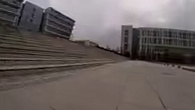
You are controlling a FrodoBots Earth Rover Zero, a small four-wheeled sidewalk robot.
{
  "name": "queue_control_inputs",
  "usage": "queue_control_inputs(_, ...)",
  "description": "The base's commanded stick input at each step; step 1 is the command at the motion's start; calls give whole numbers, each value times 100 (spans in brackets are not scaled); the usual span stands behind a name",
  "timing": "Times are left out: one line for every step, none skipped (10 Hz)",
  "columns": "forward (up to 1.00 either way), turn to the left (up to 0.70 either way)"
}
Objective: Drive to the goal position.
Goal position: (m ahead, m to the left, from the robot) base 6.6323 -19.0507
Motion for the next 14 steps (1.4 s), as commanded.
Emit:
queue_control_inputs(70,0)
queue_control_inputs(70,0)
queue_control_inputs(70,0)
queue_control_inputs(70,0)
queue_control_inputs(70,0)
queue_control_inputs(70,-18)
queue_control_inputs(70,-28)
queue_control_inputs(70,-28)
queue_control_inputs(70,-28)
queue_control_inputs(70,-28)
queue_control_inputs(70,-28)
queue_control_inputs(70,-28)
queue_control_inputs(70,-28)
queue_control_inputs(70,0)
